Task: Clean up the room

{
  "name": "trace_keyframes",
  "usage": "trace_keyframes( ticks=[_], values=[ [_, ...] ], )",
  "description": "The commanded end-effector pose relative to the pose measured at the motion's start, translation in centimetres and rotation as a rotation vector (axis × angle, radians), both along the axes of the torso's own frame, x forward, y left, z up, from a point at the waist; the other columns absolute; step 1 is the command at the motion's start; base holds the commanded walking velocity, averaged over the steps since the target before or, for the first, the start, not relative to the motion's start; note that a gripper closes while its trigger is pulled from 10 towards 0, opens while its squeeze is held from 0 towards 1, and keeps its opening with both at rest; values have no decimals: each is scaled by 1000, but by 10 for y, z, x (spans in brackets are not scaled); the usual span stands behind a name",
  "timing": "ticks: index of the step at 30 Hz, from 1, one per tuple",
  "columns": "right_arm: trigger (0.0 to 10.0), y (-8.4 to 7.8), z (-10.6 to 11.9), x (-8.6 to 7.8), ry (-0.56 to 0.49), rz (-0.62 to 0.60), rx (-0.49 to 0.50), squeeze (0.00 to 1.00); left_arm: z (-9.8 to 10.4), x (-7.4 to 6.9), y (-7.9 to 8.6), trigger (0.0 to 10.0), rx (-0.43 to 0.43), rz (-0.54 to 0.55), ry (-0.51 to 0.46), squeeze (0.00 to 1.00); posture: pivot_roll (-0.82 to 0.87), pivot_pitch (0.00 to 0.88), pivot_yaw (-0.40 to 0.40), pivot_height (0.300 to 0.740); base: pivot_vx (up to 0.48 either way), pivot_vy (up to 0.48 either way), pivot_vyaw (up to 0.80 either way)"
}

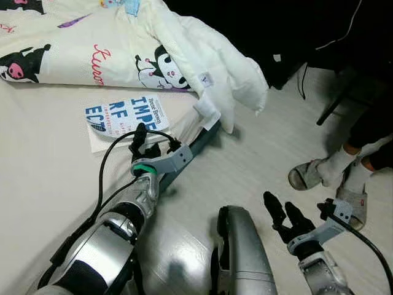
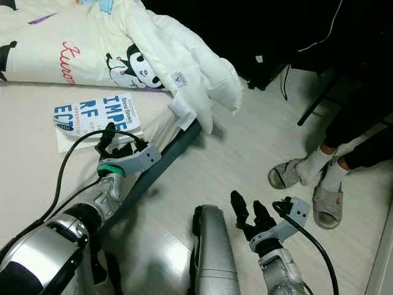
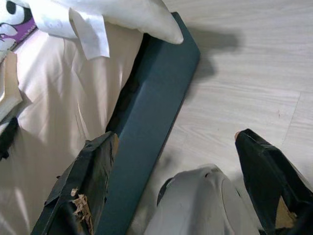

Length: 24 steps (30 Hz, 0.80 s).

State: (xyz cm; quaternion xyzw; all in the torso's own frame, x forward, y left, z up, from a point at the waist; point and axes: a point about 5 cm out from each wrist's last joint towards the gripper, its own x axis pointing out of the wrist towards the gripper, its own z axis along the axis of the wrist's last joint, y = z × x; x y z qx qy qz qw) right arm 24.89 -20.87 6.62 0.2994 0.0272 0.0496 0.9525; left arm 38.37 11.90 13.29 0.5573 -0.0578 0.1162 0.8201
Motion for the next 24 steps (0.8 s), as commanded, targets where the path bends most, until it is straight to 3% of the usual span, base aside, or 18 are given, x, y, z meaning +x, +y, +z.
trace_keyframes(
  ticks=[1, 3, 5, 10, 11, 12, 13, 24],
  values=[
    [10000, -3, -7, -8, 39, -17, 8, 0, 8, 4, 18, 10000, -6, 72, -28, 0, -229, 393, 25, 551, 0, 0, 0],
    [10000, -2, -8, -9, 43, -17, 10, 0, 17, 7, 21, 10000, -22, 80, -53, 0, -220, 397, 27, 551, 0, 0, 0],
    [10000, 0, -10, -10, 53, -16, 14, 0, 29, 11, 20, 10000, -91, 88, -90, 0, -211, 395, 29, 551, 0, 0, 0],
    [10000, 2, -10, -9, 55, -14, 17, 0, 32, 13, 14, 9765, -128, 75, -95, 0, -212, 394, 30, 551, 0, 0, 0],
    [10000, 2, -9, -8, 54, -14, 16, 0, 29, 12, 11, 3255, -135, 62, -76, 0, -212, 394, 30, 551, 0, 0, 0],
    [10000, 2, -9, -8, 54, -14, 16, 0, 29, 12, 11, 3255, -135, 62, -76, 0, -212, 394, 30, 551, 0, 0, 0],
    [10000, 2, -9, -9, 53, -14, 16, 0, 27, 12, 9, 0, -135, 48, -58, 0, -212, 394, 30, 551, 0, 0, 0],
    [10000, -1, -12, -9, 62, -24, 12, 0, 21, 10, 19, 0, -185, 45, -33, 0, -192, 367, 42, 551, 0, 0, 0]
  ],
)
